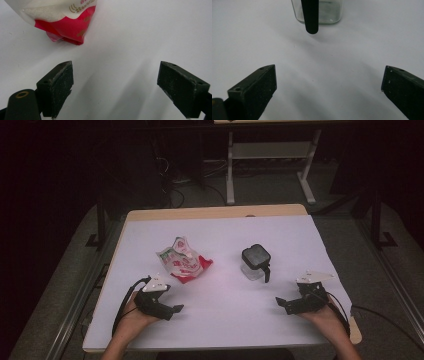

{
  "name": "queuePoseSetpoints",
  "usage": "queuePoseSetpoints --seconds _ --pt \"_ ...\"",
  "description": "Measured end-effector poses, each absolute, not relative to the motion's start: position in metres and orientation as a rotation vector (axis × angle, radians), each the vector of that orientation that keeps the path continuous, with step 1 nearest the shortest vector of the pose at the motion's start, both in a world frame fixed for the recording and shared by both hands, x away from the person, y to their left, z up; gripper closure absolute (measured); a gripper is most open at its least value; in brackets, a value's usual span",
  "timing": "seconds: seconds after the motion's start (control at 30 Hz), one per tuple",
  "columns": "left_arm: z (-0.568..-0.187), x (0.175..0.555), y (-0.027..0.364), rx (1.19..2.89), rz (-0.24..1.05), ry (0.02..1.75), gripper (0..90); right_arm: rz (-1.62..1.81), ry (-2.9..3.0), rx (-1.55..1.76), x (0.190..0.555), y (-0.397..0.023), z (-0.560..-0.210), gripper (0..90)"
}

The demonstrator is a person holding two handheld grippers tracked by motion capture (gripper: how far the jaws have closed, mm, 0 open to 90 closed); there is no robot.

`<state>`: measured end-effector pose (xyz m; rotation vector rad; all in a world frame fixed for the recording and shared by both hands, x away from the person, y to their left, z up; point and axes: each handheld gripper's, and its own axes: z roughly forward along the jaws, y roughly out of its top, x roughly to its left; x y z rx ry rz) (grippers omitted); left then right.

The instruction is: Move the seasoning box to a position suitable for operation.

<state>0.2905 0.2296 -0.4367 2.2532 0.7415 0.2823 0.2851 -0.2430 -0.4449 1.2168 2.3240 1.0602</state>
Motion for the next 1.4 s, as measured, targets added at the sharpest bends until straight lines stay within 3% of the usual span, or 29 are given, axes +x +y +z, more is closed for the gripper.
queuePoseSetpoints --seconds 0.33,1.4 --pt "-0.437 0.290 0.234 2.233 0.290 0.753 13.0 1.024 2.347 1.270 0.289 -0.240 -0.440 0.0" --pt "-0.435 0.287 0.237 2.230 0.292 0.716 13.0 0.920 2.431 1.206 0.331 -0.198 -0.370 0.0"
